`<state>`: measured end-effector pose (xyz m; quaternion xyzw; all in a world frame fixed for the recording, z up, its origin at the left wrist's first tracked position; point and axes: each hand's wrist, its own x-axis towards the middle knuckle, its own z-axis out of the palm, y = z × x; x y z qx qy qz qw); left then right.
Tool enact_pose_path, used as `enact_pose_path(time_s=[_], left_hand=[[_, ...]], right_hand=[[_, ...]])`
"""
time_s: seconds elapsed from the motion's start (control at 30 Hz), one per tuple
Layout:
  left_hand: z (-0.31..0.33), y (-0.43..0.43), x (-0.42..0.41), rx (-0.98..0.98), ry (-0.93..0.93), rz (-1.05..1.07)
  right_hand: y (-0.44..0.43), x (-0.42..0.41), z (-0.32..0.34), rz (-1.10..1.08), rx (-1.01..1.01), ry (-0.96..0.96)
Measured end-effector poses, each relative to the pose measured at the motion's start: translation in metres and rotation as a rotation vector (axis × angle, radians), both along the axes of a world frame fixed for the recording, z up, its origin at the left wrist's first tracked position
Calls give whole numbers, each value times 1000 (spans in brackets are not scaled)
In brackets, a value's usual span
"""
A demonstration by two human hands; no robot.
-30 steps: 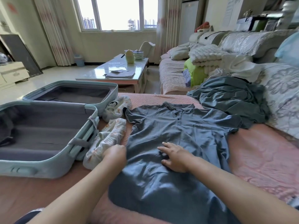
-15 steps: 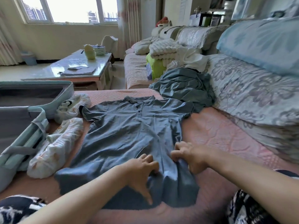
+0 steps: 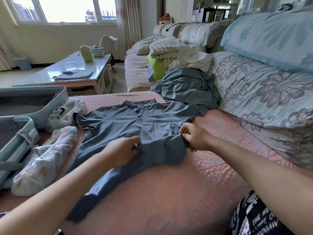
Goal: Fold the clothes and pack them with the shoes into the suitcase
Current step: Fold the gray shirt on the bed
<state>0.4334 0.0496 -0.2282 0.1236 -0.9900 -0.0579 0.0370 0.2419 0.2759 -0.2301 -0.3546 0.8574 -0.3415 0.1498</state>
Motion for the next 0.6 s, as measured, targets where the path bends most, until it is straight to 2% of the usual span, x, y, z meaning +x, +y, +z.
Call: enact_pose_path(time_s=[0.1,0.17,0.27,0.33,0.4,0.47,0.53,0.6], left_hand=[[3,-26,-23,-27,201,149],[-2,-33,-39,0,235,179],[-12,-29,-53,261,151,124],[-15,-25,-49,310,13,1],[-18,-29,-41,71,-130,-34],[-17,-40,-33,-260,-274,59],[-10,-54,-30,-334,-333,168],[-4,-65,-29,-308,-343,201]], right_hand=[[-21,-20,3,-187,-60,64],[-36,-30,-2,-270,-42,151],[-53,-28,-13,-294,-93,212],[-62,-19,-13,-130,-115,216],[-69,-11,-13,129,35,259],[-74,-6,-16,321,303,351],[-79,-8,-25,366,510,473],[-84,-14,-25,322,521,540]])
